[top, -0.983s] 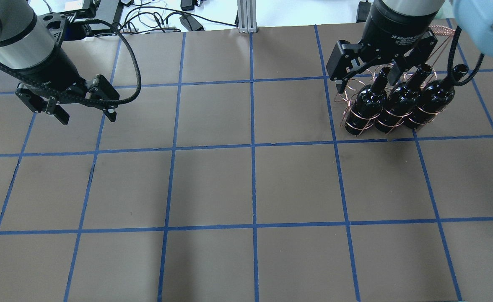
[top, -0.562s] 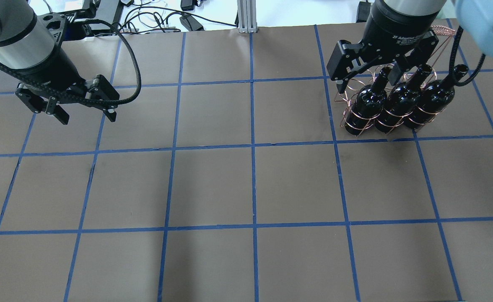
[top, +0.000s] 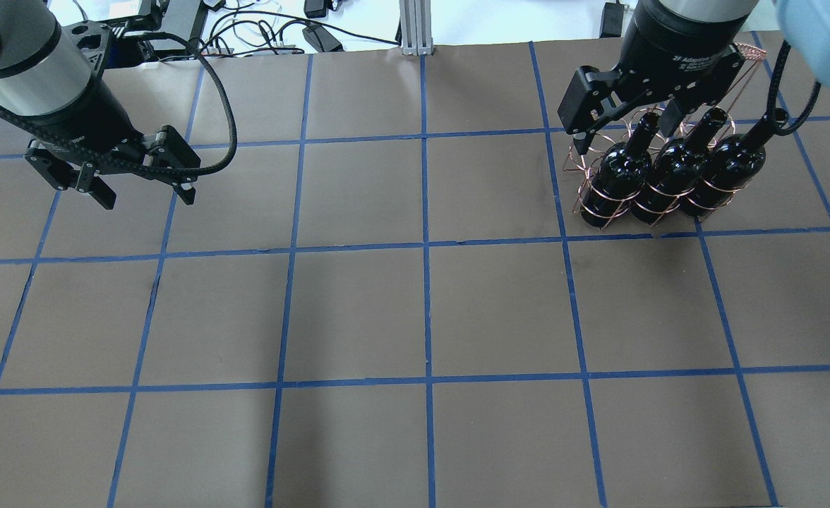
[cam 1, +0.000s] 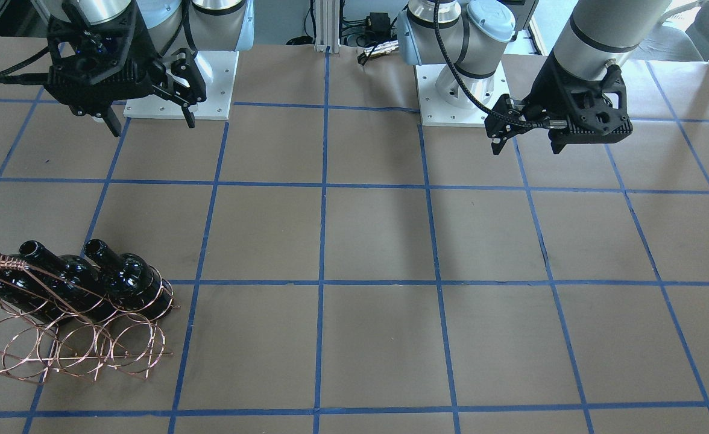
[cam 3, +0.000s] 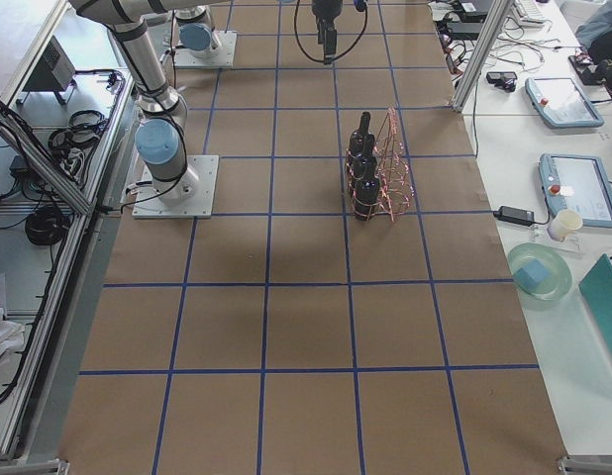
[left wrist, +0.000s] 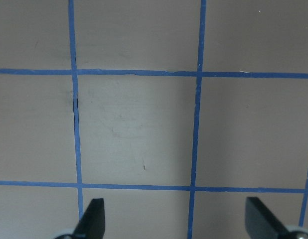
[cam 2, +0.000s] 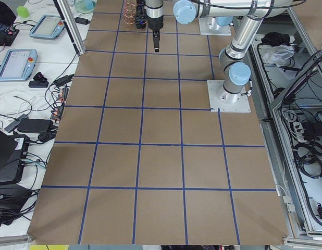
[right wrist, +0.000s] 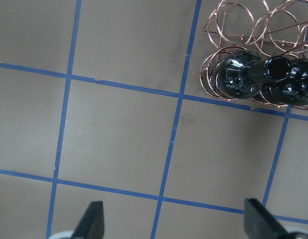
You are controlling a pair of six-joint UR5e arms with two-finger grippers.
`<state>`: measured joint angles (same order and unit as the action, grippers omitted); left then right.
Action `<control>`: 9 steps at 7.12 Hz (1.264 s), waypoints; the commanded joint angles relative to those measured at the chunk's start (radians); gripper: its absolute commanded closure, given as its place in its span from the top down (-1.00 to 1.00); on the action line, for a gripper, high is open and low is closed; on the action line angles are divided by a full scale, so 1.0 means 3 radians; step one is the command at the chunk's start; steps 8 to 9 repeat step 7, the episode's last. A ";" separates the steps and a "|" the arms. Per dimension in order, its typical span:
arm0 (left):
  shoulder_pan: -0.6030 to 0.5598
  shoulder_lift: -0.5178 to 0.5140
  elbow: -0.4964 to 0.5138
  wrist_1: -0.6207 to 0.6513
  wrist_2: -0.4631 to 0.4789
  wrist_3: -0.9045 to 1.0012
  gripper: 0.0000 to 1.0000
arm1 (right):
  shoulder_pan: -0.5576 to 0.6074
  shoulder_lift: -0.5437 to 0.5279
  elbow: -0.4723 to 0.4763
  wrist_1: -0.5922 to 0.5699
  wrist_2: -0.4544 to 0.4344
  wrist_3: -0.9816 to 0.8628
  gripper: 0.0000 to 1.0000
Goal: Place wine into wine basket
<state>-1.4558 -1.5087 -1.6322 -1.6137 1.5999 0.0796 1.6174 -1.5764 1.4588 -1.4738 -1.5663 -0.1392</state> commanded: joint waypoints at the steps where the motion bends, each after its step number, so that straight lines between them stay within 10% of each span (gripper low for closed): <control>1: 0.0005 0.0003 0.0000 0.0000 0.0000 0.0001 1.00 | -0.0028 -0.0032 0.0000 0.0014 0.0006 0.0054 0.99; 9: 0.0021 0.0003 0.0000 0.0005 0.0000 0.0011 1.00 | -0.0022 -0.0053 0.0051 -0.0022 -0.0005 0.0050 0.99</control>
